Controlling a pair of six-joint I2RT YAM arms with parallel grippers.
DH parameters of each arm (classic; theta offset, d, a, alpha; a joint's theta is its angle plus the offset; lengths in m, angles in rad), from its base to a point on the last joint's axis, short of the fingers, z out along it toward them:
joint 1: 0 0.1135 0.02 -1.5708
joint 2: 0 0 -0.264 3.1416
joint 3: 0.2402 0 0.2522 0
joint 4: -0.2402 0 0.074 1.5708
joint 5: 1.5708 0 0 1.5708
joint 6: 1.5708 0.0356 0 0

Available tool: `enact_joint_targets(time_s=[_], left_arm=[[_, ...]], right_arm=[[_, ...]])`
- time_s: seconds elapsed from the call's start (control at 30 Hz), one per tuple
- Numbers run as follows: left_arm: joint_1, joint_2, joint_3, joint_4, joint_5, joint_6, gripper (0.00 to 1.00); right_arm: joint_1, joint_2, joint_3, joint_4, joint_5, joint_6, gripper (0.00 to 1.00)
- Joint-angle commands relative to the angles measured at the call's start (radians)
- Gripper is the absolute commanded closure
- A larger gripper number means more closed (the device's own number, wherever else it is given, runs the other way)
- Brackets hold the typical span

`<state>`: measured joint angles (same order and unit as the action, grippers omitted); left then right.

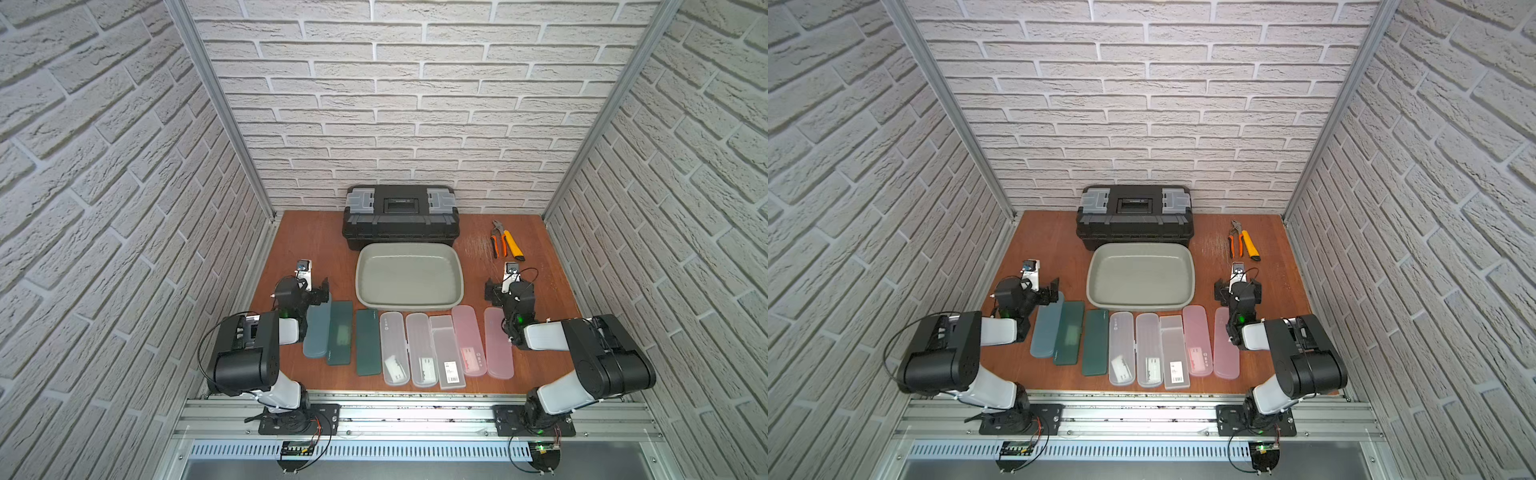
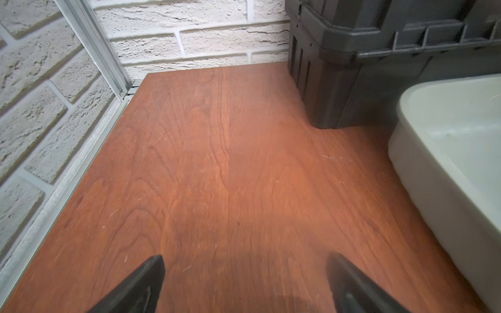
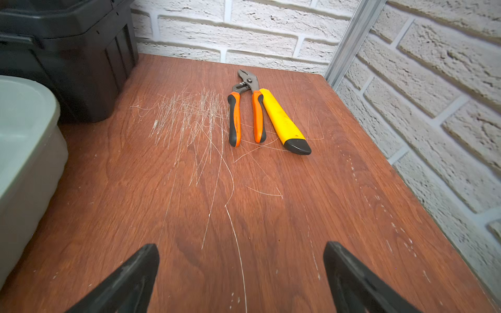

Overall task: Put the pencil case into the storage box
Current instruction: Pick up the pencil case from the center of the board.

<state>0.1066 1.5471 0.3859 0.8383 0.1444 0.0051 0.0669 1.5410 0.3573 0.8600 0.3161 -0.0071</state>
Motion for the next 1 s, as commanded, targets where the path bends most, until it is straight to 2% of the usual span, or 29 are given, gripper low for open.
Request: enact_joint_targets(time_s=[0.0,0.7,0.77,0.83,0.87,0.97], left_arm=[[0.006,0.005,0.003,0.041,0.014,0.006,0.01],[0.020,0.006,0.005,0.039,0.030,-0.004,0.02],[0.010,-0.006,0.008,0.027,-0.005,-0.004,0.01],[-0.027,-0.101,0.071,-0.171,-0.144,-0.016,0.02],[-0.036,-0.155,0.134,-0.330,-0.223,-0.044,0.02],[-0.041,-0.248,0.288,-0.658,-0.339,-0.142,0.01]], right_arm=[[-0.006,-0.024,0.018,0.022,0.000,0.009,0.01],[-0.035,-0.027,0.031,-0.009,-0.063,0.018,0.01],[-0.035,-0.030,0.028,-0.005,-0.064,0.018,0.01],[-0.033,-0.046,0.043,-0.034,-0.060,0.016,0.01],[-0.032,-0.078,0.082,-0.120,-0.060,0.013,0.01],[-0.035,-0.145,0.316,-0.622,0.032,0.126,0.01]])
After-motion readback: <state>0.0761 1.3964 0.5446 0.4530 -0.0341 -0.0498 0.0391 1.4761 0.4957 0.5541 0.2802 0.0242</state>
